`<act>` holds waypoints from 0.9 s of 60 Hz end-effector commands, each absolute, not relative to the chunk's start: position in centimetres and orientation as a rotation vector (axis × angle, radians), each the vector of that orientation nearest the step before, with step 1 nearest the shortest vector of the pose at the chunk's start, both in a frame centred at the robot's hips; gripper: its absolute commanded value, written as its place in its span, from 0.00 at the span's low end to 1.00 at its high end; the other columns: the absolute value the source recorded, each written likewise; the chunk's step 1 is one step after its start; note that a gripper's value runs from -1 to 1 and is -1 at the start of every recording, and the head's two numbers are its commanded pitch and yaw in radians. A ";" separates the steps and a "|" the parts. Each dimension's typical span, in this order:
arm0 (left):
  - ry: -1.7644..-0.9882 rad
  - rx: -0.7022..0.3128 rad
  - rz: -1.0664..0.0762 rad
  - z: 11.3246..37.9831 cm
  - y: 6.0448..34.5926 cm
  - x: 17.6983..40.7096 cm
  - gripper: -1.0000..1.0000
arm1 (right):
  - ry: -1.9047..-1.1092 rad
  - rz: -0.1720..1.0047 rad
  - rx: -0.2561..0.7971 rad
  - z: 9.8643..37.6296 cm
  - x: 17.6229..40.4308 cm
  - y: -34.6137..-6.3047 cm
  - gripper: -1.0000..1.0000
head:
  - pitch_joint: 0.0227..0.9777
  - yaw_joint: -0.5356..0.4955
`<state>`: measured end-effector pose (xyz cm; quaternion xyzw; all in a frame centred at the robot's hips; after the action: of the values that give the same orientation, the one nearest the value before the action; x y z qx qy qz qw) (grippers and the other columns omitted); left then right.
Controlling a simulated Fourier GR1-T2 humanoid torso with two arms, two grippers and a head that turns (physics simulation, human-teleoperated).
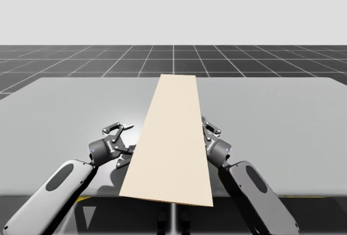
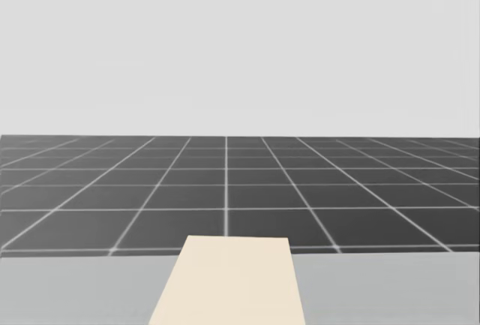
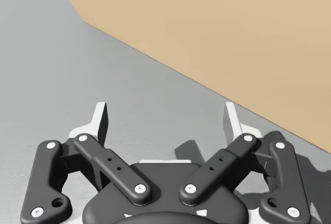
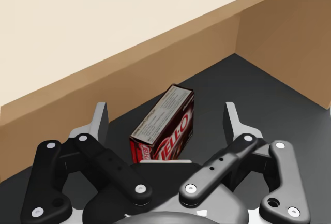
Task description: Retrieve the object from inside the box.
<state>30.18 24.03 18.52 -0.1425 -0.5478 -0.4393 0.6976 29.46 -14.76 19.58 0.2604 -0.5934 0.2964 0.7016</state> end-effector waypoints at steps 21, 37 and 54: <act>-1.224 -0.307 -1.023 18.3 23.7 29.8 0.00 | -1.155 0.626 0.482 14.6 32.4 -10.8 0.00 | 0.17 0.48; -1.230 -0.299 -1.030 18.4 23.7 29.7 0.00 | -1.116 0.586 0.410 13.7 33.1 -10.8 1.00 | 0.17 0.48; -1.246 -0.295 -1.024 18.5 23.9 29.7 0.00 | -1.167 0.486 0.363 15.5 33.0 -13.5 1.00 | 0.17 0.48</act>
<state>29.64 23.74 18.38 -0.1330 -0.5518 -0.4586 0.6837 32.75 -11.15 15.16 0.2067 -0.5292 0.2719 0.7768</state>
